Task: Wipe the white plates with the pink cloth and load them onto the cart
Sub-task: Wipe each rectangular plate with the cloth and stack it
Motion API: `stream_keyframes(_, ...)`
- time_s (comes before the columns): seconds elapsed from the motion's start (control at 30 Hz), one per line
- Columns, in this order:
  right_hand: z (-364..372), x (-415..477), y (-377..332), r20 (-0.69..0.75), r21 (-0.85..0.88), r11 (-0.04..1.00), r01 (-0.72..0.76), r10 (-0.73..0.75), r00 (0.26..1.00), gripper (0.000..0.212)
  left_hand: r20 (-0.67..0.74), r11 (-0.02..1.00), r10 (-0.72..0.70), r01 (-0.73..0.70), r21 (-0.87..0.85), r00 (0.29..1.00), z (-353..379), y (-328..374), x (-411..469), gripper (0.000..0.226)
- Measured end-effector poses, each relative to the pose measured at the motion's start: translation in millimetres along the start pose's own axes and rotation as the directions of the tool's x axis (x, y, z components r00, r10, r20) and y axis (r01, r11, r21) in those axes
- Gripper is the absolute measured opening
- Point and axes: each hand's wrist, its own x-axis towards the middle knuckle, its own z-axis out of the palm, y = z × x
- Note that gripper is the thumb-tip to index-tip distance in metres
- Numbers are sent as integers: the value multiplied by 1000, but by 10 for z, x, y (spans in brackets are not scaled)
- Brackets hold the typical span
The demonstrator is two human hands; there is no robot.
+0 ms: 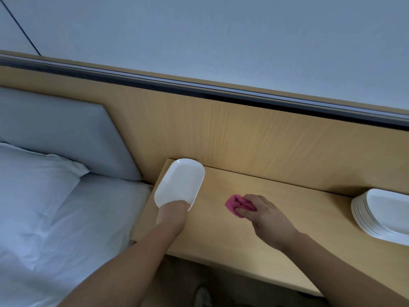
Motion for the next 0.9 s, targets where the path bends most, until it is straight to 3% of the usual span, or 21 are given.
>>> stream_keyframes(0.2, -12, -69, 62, -5, 3, 1000, -12, 12, 1000, 51, -33, 1000, 16, -16, 4, 999, -89, 140, -22, 33)
stream_keyframes(0.4, -111, -188, 228, -80, 19, 995, -95, 97, 992, 51, -81, 984, 177, -178, -3, 981, -188, 592, 46, 17)
stream_keyframes(0.5, -256, -388, 424, -136, 4, 982, -191, 190, 972, 52, -81, 970, 239, -241, -18, 968, -132, 879, 124, 27)
stream_keyframes(0.67, -568, -963, 822, -200, -8, 934, -357, 348, 916, 56, -81, 929, 368, -370, -9, 926, -9, 1619, 279, 33)
stream_keyframes(0.9, -972, -2008, 1295, -242, 25, 829, -558, 547, 802, 51, -121, 831, 550, -556, -24, 826, 197, 3032, 311, 23)
